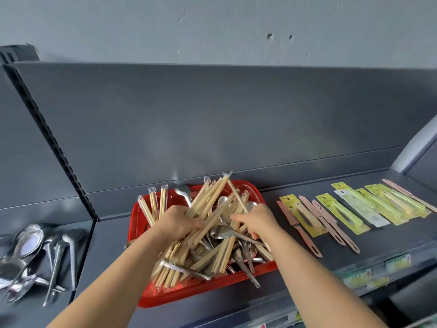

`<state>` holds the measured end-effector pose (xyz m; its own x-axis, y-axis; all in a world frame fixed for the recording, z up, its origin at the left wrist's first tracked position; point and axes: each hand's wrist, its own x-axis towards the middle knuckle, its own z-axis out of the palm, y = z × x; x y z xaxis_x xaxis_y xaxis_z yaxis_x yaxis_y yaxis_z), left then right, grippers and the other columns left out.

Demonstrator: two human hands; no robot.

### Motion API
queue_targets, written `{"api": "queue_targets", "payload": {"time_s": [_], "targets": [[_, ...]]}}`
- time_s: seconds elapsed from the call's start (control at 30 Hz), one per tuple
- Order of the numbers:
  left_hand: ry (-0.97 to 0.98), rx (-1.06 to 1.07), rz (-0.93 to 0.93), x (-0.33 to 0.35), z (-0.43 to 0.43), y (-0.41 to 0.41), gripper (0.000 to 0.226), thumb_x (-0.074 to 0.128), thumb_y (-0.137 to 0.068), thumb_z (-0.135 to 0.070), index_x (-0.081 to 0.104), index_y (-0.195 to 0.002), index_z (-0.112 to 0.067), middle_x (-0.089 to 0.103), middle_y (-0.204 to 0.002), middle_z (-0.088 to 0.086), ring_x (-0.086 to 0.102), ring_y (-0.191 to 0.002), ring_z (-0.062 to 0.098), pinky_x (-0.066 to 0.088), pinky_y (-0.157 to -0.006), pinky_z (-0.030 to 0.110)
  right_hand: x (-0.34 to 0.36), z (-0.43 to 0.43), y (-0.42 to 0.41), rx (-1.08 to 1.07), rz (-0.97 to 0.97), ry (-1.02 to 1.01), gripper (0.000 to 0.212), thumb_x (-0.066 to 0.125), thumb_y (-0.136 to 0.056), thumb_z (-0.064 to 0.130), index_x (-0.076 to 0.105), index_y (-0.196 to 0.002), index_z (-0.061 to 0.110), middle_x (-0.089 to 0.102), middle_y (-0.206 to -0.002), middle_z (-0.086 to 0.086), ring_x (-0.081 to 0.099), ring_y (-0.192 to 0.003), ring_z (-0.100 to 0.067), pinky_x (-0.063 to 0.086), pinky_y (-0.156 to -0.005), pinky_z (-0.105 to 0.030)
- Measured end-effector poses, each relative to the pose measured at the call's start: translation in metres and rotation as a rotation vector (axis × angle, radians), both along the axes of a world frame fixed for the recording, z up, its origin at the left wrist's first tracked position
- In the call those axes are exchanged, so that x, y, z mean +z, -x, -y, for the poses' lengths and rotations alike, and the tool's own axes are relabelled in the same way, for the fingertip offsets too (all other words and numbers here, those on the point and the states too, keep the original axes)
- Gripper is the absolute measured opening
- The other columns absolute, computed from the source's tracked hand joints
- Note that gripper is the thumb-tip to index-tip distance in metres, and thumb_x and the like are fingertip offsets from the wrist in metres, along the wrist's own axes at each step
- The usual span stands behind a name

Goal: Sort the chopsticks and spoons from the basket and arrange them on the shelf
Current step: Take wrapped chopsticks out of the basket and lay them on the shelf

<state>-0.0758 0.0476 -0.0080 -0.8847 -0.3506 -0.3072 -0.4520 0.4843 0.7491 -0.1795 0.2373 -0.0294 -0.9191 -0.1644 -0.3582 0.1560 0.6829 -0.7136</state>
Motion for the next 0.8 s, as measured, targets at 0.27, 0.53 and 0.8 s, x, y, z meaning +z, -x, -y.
{"api": "queue_targets", "payload": {"time_s": [0.27, 0.53, 0.8], "targets": [[-0.08, 0.029, -0.083, -0.001, 0.004, -0.009, 0.028, 0.08, -0.075, -0.033, 0.068, -0.085, -0.01, 0.072, -0.074, 0.006, 0.063, -0.06, 0.013, 0.049, -0.055, 0.022, 0.001, 0.012, 0.009, -0.002, -0.076, 0.291, 0.018, 0.073, -0.081, 0.029, 0.067, -0.082, 0.012, 0.054, -0.057, 0.0, 0.047, -0.042, -0.011, 0.041, -0.045, -0.025], [-0.082, 0.175, -0.289, 0.019, 0.014, -0.006, 0.02, 0.073, -0.083, -0.033, 0.068, -0.085, -0.014, 0.058, -0.055, -0.005, 0.049, -0.042, 0.004, 0.043, -0.045, 0.018, 0.038, 0.019, 0.018, 0.101, -0.42, 0.411, 0.022, 0.053, -0.095, 0.037, 0.058, -0.081, 0.022, 0.062, -0.073, -0.004, 0.054, -0.059, -0.012, 0.043, -0.053, -0.025], [-0.231, 0.343, -0.482, 0.062, 0.044, -0.037, 0.024, 0.076, -0.078, -0.038, 0.069, -0.081, -0.016, 0.065, -0.057, -0.003, 0.057, -0.045, 0.007, 0.047, -0.045, 0.019, 0.093, 0.061, 0.006, 0.347, -0.517, 0.462, 0.022, 0.045, -0.101, 0.029, 0.065, -0.108, 0.022, 0.066, -0.086, 0.001, 0.055, -0.065, 0.006, 0.042, -0.055, -0.004]]}}
